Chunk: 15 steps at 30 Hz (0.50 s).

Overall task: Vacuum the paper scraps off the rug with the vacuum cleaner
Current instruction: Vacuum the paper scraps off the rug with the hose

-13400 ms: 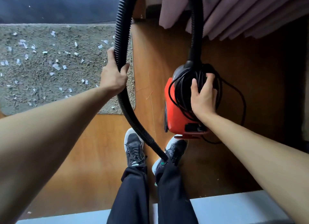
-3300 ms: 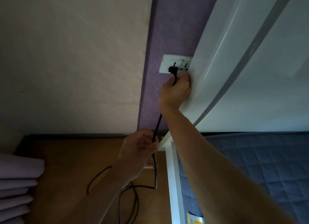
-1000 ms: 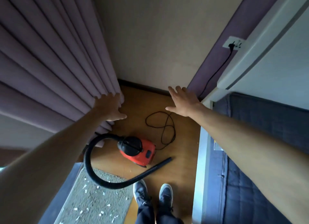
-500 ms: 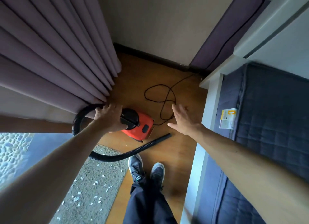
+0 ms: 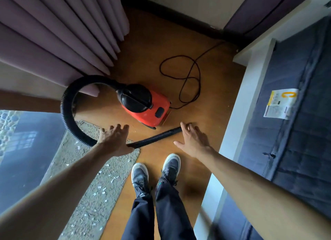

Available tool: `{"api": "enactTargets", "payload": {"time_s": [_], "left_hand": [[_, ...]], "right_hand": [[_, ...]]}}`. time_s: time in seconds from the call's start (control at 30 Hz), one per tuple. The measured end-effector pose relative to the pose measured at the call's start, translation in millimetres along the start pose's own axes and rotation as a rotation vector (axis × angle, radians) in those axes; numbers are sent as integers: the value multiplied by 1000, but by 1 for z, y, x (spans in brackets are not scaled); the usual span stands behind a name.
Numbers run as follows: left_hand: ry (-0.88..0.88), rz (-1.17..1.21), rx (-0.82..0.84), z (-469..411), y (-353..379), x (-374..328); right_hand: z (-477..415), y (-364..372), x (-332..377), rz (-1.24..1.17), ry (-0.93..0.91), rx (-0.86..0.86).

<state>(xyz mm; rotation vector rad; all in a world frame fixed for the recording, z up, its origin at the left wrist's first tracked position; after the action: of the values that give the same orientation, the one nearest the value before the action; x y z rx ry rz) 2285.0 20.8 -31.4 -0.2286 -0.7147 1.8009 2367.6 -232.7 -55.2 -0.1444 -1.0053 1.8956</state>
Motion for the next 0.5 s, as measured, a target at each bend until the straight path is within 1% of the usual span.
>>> {"api": "enactTargets", "payload": {"time_s": [0.27, 0.5], "left_hand": [[45, -31, 68, -44, 76, 4], [61, -43, 108, -88, 146, 2]], "right_hand": [[-34, 90, 7, -137, 73, 60], [-75, 164, 2, -186, 73, 103]]}}
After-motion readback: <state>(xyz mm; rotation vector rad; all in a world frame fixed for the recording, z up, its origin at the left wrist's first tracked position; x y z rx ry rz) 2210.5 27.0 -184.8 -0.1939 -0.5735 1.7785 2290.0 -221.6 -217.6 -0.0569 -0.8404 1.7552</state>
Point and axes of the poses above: each hand's wrist, its own z-axis away from the middle knuckle, its own y-axis out of the palm, x = y × z, the point moved 1 cm from there along -z, towards the middle knuckle, and after that the axes turned 15 degrees about -y, right-handed, at the moved point
